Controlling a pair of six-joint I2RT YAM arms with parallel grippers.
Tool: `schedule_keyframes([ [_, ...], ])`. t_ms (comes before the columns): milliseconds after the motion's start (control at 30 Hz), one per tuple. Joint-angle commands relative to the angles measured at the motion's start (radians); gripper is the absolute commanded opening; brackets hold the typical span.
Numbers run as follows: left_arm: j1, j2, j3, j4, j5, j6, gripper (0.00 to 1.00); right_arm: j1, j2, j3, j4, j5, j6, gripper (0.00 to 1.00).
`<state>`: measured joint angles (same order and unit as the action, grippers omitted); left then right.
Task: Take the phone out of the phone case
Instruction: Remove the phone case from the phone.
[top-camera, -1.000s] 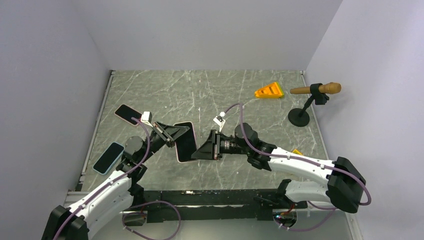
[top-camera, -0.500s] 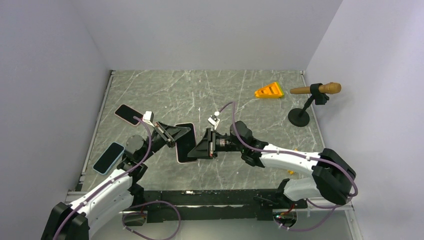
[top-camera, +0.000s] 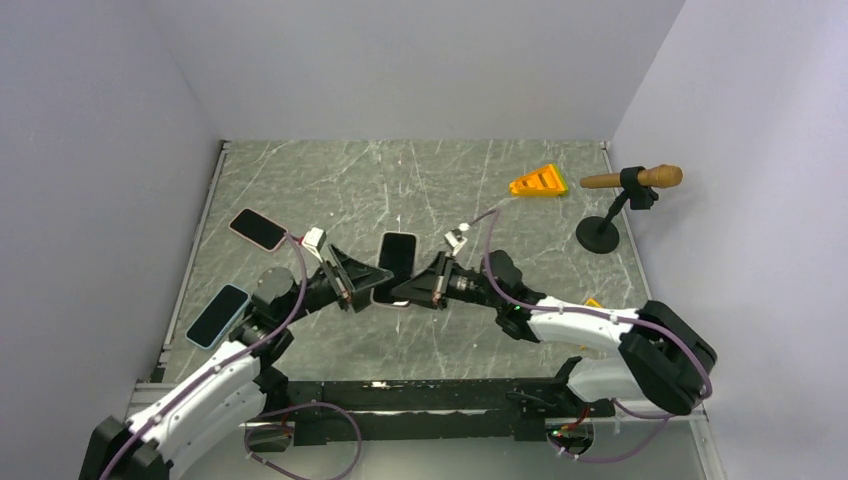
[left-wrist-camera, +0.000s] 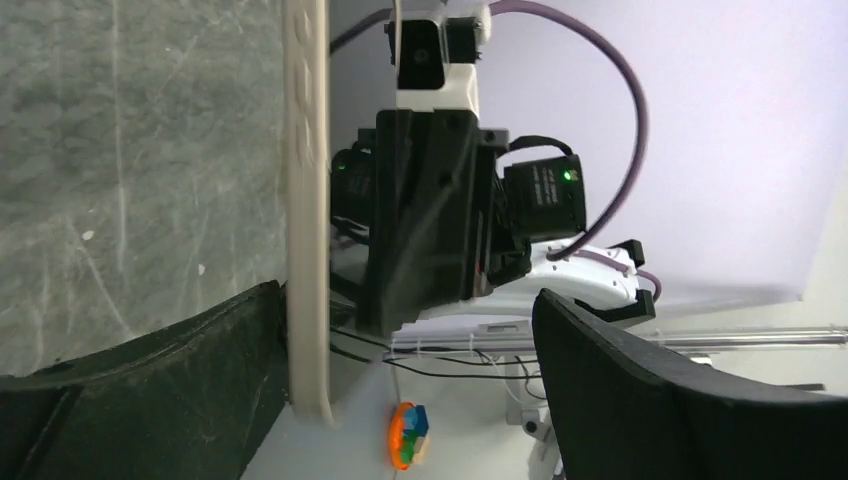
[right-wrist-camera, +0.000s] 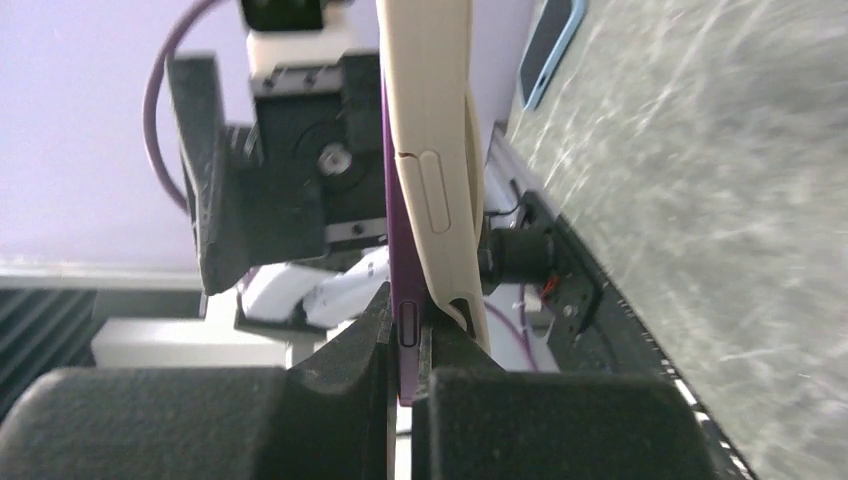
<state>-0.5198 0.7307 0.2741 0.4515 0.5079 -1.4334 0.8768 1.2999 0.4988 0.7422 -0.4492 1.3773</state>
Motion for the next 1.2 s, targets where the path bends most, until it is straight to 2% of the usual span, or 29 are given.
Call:
schedule_keyframes([
  [0,-0.005,-0.155,0.099,-0.363,-0.069,0.184,0.99,-0.099,-0.135,-0.082,0.041,0.040,0.008,0.00],
  [133,-0.010,-0.211,0.132,-0.497,-0.106,0.257,0.97,-0.199,-0.222,-0.120,-0.021,-0.031,-0.001,0.00],
  [233,-0.030,-0.178,0.143,-0.507,-0.071,0.293,0.84,-0.230,-0.266,-0.109,-0.065,-0.048,-0.012,0.00],
  [333,-0.103,-0.127,0.156,-0.472,-0.088,0.317,0.71,-0.239,-0.292,-0.094,-0.090,-0.055,-0.018,0.00],
  [433,-0.162,-0.087,0.145,-0.352,-0.136,0.296,0.71,-0.244,-0.295,-0.093,-0.080,-0.065,-0.015,0.00],
  [567,-0.204,-0.028,0.114,-0.162,-0.134,0.249,0.73,-0.243,-0.275,-0.108,-0.029,-0.086,0.005,0.00],
  [733,-0.223,-0.026,0.118,-0.189,-0.186,0.264,0.58,-0.243,-0.268,-0.157,0.073,-0.085,0.055,0.00],
  [800,-0.225,-0.024,0.106,-0.178,-0.202,0.256,0.55,-0.242,-0.270,-0.165,0.091,-0.084,0.059,0.00],
  [1033,-0.226,0.043,0.123,-0.116,-0.190,0.245,0.53,-0.242,-0.291,-0.163,0.074,-0.086,0.054,0.00],
  [1167,-0.228,0.080,0.118,-0.064,-0.178,0.231,0.49,-0.242,-0.291,-0.165,0.089,-0.090,0.063,0.00],
])
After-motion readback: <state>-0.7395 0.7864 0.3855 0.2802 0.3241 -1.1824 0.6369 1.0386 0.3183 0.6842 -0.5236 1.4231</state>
